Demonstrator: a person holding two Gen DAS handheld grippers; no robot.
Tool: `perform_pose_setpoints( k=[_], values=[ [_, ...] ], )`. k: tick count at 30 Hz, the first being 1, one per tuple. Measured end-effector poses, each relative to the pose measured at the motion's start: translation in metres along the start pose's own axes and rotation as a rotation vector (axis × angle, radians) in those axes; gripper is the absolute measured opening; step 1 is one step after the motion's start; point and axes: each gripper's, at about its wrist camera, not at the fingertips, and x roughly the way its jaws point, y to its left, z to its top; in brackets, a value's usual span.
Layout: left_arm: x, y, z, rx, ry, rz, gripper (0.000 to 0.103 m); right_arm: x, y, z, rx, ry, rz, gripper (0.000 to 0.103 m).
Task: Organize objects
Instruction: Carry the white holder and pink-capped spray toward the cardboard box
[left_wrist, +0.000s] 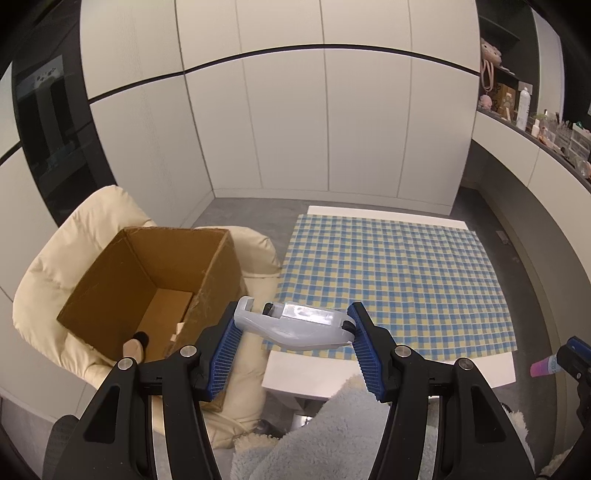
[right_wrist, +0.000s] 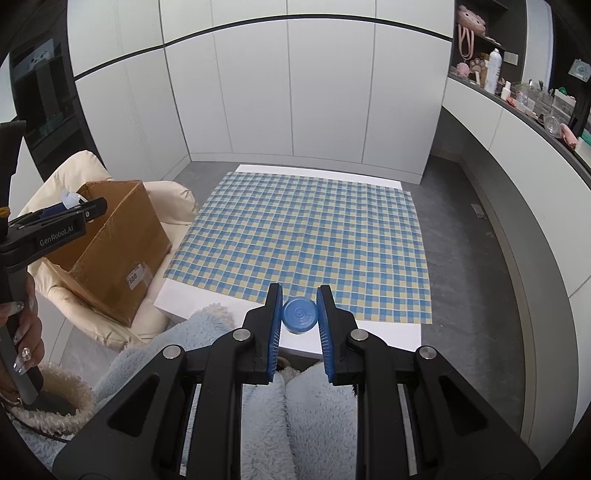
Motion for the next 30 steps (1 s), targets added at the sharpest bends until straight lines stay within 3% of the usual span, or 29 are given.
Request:
perform_pose_setpoints(
  k=[17, 30],
  values=[
    [-0.003, 0.094, -0.021, -0.159, 0.028, 0.153, 0.059, 0.031, 0.094, 0.021, -0.179, 0.009, 0.168, 0.020],
    [-0.009, 0.144, -0.036, -0.247, 0.050, 0.241, 0.059, 0.047, 0.184, 0.031, -0.334, 0.017, 0.317, 0.020]
  ],
)
